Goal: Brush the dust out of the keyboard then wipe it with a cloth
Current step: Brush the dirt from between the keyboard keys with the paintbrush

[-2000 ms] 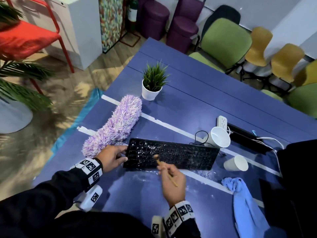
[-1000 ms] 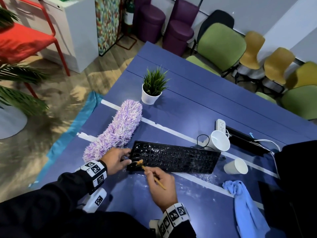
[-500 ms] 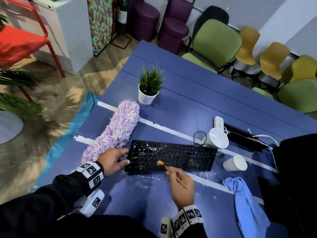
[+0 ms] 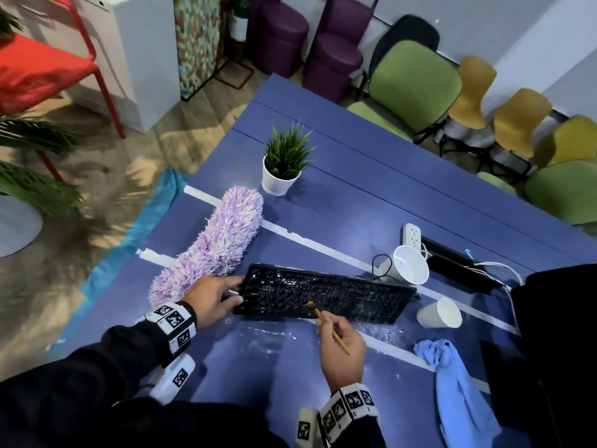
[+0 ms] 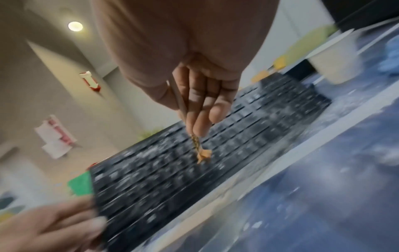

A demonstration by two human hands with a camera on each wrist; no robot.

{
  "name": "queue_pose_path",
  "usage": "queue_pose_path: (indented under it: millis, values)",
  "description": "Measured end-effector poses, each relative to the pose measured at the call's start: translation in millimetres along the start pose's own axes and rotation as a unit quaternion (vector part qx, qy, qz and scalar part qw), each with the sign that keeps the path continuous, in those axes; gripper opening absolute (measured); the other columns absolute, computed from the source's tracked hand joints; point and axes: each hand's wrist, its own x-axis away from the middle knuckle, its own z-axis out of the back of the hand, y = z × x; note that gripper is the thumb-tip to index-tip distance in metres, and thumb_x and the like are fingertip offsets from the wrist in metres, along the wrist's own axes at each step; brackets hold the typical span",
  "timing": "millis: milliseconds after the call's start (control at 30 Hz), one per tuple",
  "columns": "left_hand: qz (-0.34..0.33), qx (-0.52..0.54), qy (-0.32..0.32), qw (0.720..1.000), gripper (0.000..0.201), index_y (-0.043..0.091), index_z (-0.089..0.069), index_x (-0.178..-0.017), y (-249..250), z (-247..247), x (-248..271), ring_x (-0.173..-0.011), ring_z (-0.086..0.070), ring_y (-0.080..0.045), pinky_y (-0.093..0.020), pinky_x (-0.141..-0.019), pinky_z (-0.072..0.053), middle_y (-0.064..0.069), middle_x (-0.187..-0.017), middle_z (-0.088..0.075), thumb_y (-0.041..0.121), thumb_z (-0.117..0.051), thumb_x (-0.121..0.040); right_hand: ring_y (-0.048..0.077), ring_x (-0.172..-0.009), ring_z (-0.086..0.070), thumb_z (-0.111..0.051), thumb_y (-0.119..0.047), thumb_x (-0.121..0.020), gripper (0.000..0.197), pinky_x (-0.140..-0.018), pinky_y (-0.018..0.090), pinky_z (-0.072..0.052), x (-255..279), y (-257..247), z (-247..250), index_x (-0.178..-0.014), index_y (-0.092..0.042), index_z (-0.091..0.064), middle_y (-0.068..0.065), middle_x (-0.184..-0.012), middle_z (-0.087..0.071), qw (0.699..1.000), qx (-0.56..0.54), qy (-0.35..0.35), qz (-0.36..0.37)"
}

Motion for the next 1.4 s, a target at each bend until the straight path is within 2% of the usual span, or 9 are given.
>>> queue_pose_path:
  millis: [100,167,333,500,700,900,1067,1267,1400]
  values:
    - [-0.006,0.000,0.013,1.000,0.039,0.029,-0.062,-0.119,-5,0,0,-0.075,-0.054,0.026,-0.005,-0.078,-0.044,0.044,-0.076,-0.055,0.018,-0.068,-0.082,0.002,-0.055,-0.056,-0.060,-0.011,-0.091,0.021,-0.054,0.017,-0.045,21,-4,-33,-0.092,-0.027,-0.075,-0.006,-0.067,-0.071,0.993,-0.012,-0.108,0.040]
    - [0.001,0.004,-0.003,1.000,0.039,0.030,-0.060,-0.121,-9,0,0,-0.083,-0.062,0.014,-0.015,-0.083,-0.051,0.027,-0.090,-0.068,0.023,-0.066,-0.084,0.006,-0.055,-0.054,-0.059,-0.021,-0.090,0.020,-0.053,0.023,-0.047,32,-4,-46,-0.099,-0.031,-0.075,0.005,-0.069,-0.072,0.985,0.018,-0.161,0.057]
    - [0.006,-0.005,0.001,1.000,0.041,0.031,-0.058,-0.125,-12,-2,6,-0.089,-0.065,0.001,-0.024,-0.087,-0.052,0.013,-0.103,-0.072,0.030,-0.064,-0.084,0.003,-0.066,-0.066,-0.061,-0.013,-0.089,0.021,-0.063,0.019,-0.052,22,-4,-36,-0.086,-0.029,-0.074,-0.008,-0.075,-0.075,0.993,0.005,-0.103,0.051]
    - [0.018,0.000,0.000,1.000,0.044,0.029,-0.056,-0.128,-10,-3,6,-0.085,-0.064,0.002,-0.019,-0.085,-0.050,0.008,-0.102,-0.073,0.028,-0.065,-0.085,0.006,-0.050,-0.051,-0.059,-0.028,-0.087,0.018,-0.050,0.024,-0.044,36,-8,-54,-0.091,-0.036,-0.074,0.004,-0.063,-0.070,0.973,0.065,-0.208,0.078]
    - [-0.003,0.007,0.002,1.000,0.043,0.026,-0.057,-0.128,-8,0,3,-0.089,-0.064,0.002,-0.016,-0.086,-0.048,0.007,-0.103,-0.073,0.025,-0.064,-0.086,0.003,-0.045,-0.050,-0.058,-0.009,-0.088,0.027,-0.046,0.017,-0.041,22,-5,-29,-0.078,-0.029,-0.073,-0.004,-0.059,-0.069,0.998,0.046,-0.036,0.008]
    - [-0.011,0.007,0.001,1.000,0.039,0.031,-0.059,-0.123,-10,2,-1,-0.081,-0.068,-0.001,-0.008,-0.073,-0.045,0.019,-0.093,-0.071,0.029,-0.063,-0.084,0.002,-0.047,-0.048,-0.058,-0.027,-0.089,0.017,-0.050,0.020,-0.041,37,-13,-54,-0.091,-0.033,-0.074,-0.009,-0.056,-0.064,0.979,0.069,-0.183,0.066]
    - [-0.026,0.011,0.019,0.999,0.040,0.031,-0.060,-0.121,-9,4,-2,-0.078,-0.069,-0.005,-0.017,-0.074,-0.050,0.020,-0.088,-0.070,0.032,-0.062,-0.081,0.002,-0.066,-0.067,-0.061,-0.013,-0.089,0.017,-0.060,0.013,-0.049,14,-14,-33,-0.082,-0.020,-0.075,-0.006,-0.069,-0.074,0.996,0.047,-0.065,0.028]
    - [-0.031,0.015,-0.002,0.999,0.041,0.032,-0.058,-0.124,-9,8,-3,-0.074,-0.068,-0.001,-0.022,-0.075,-0.054,0.027,-0.084,-0.065,0.031,-0.062,-0.083,0.004,-0.048,-0.053,-0.059,-0.020,-0.091,0.021,-0.052,0.023,-0.045,24,-8,-36,-0.085,-0.034,-0.073,-0.002,-0.062,-0.069,0.985,0.099,-0.116,0.084]
    - [-0.039,-0.006,0.000,0.999,0.038,0.031,-0.059,-0.122,-6,13,-3,-0.066,-0.063,0.003,-0.019,-0.070,-0.051,0.031,-0.079,-0.060,0.029,-0.063,-0.085,-0.005,-0.046,-0.054,-0.058,-0.009,-0.091,0.027,-0.047,0.002,-0.040,-2,0,-4,-0.078,-0.029,-0.070,-0.024,-0.052,-0.063,0.998,0.060,0.016,0.004]
